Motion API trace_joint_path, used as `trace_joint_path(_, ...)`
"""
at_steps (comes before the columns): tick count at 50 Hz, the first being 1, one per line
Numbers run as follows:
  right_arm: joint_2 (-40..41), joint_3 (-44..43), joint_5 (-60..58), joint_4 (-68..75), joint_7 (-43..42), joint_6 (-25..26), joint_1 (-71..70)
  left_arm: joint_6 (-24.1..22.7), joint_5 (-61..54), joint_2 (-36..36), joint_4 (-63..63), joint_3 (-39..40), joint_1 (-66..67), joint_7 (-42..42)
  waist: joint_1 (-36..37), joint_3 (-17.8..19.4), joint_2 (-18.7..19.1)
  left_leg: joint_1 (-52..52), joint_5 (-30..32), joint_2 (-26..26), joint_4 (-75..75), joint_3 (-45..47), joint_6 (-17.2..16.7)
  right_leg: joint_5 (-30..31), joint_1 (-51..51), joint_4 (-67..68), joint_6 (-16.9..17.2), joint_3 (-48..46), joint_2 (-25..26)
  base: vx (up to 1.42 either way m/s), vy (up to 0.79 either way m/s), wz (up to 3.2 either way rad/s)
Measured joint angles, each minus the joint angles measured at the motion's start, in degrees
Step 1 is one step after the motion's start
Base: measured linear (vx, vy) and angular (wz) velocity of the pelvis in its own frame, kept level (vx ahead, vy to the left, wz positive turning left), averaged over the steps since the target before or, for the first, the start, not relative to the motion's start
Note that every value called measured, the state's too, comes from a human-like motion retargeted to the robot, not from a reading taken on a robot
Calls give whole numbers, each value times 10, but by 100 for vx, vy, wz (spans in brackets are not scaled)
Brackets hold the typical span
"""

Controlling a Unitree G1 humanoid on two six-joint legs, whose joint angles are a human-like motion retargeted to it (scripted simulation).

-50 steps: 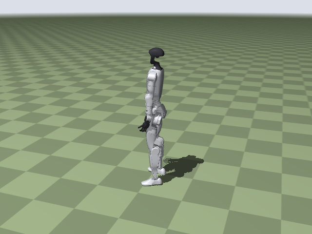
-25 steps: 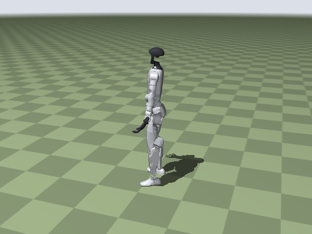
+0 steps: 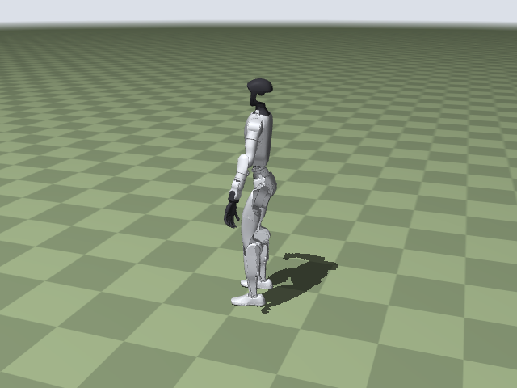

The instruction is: Kungfu

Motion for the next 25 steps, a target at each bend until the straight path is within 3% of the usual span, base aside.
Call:
trace_joint_path(3, 18, 21, -86, 22, -113, -26, -12, 12, 66, -33, 12, -4, -4, 30, -6, -1, 7, 21, -12, -7, -13, 9, 14, 6, 19, -18, -12, -4, -4, 16, 15, 8)
trace_joint_path(5, 43, -28, -68, 39, -103, -18, -3, -5, 2, -46, 24, 25, -2, -2, -10, -7, 4, 19, -23, -9, -8, 11, 17, 8, 24, -26, -8, -20, -18, 19, 7, 37)
trace_joint_path(10, 89, -94, 175, 73, -8, 14, 18, -22, -188, -67, 43, 73, -1, -96, 14, -17, -17, 13, -13, -21, -2, 17, 28, 8, 16, -21, -6, -17, -30, 13, 11, -12)
trace_joint_path(12, 96, -107, 214, 76, 4, 14, 18, -24, -194, -66, 40, 73, -2, -88, 17, -6, -17, 24, -14, -22, -4, 17, 27, 2, 17, -2, 8, -17, -33, 8, 17, -20)
trace_joint_path(14, 96, -114, 214, 72, 0, 19, 19, -22, -168, -63, 38, 73, -2, -71, 15, -6, -16, 23, -17, -25, -3, 18, 30, 8, 3, 32, 47, -28, -43, 5, 13, -9)
trace_joint_path(15, 94, -116, 208, 69, -6, 22, 20, -20, -151, -61, 38, 72, -2, -64, 13, -8, -18, 18, -18, -29, -2, 20, 34, 22, -11, 54, 76, -38, -50, 3, 16, -30)
trace_joint_path(17, 93, -117, 196, 65, -19, 27, 14, -8, -133, -61, 43, 77, -4, -57, 23, -16, -20, -1, -16, -17, 0, 37, 34, 108, -62, 121, 138, -68, -51, -11, -8, -95)
trace_joint_path(18, 95, -118, 191, 64, -24, 32, 2, -3, -135, -58, 44, 81, -9, -57, 31, -19, -13, -25, -14, 19, 9, 41, 17, 166, -112, 170, 145, -98, -26, -33, -51, -134)
trace_joint_path(20, 90, -117, 187, 63, -31, 35, -18, -7, -160, -62, 47, 86, -11, -62, 31, -3, 9, -41, -11, 54, 20, 43, 0, 221, -205, 289, 147, -150, 5, -38, -42, -94)
trace_joint_path(25, 99, -116, 204, 68, -40, 41, -38, 3, -202, -67, 57, 139, 5, -62, 4, 1, 116, -62, -8, 97, 22, 27, 30, 74, -399, 668, 147, -242, 6, -8, 32, -60)
